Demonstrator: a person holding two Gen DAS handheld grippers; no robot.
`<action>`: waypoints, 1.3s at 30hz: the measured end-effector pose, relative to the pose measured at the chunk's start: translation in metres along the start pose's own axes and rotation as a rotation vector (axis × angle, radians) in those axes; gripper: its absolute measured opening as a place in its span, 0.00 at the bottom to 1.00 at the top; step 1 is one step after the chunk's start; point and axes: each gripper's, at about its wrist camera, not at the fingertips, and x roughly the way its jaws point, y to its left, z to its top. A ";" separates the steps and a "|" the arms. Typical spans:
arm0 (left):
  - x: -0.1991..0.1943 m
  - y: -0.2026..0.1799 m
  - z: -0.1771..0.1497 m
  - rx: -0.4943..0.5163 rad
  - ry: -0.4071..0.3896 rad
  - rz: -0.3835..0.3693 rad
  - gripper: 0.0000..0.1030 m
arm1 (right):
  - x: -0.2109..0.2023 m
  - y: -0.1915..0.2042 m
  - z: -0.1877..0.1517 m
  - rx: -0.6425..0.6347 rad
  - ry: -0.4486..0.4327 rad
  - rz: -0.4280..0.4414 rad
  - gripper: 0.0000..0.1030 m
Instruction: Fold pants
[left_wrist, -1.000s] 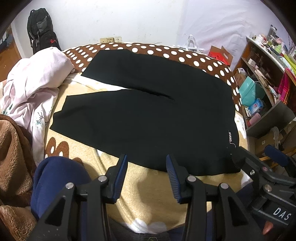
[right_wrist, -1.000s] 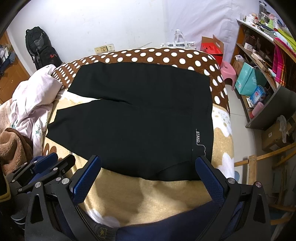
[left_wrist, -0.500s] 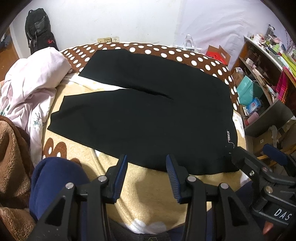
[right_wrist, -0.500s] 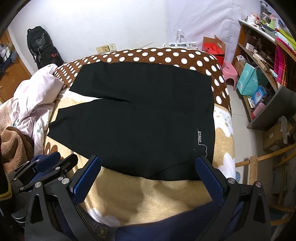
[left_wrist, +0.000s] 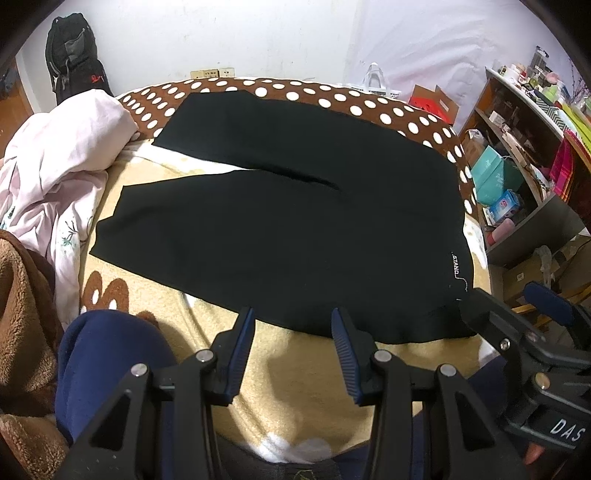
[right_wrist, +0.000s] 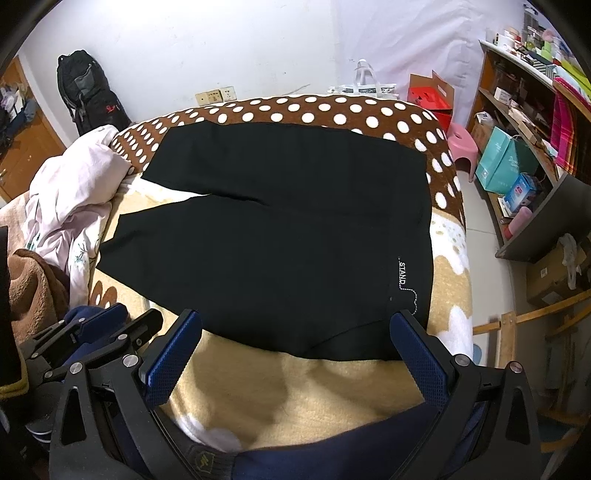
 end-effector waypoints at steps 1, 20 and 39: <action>0.000 0.000 0.000 -0.002 0.000 -0.001 0.45 | 0.000 0.000 0.000 -0.001 0.001 0.001 0.99; 0.001 0.002 0.001 0.001 -0.015 0.010 0.45 | 0.002 0.001 0.001 -0.012 -0.007 0.015 0.99; 0.006 -0.002 0.000 0.001 -0.004 0.001 0.45 | 0.007 0.004 0.003 -0.021 0.001 0.017 0.99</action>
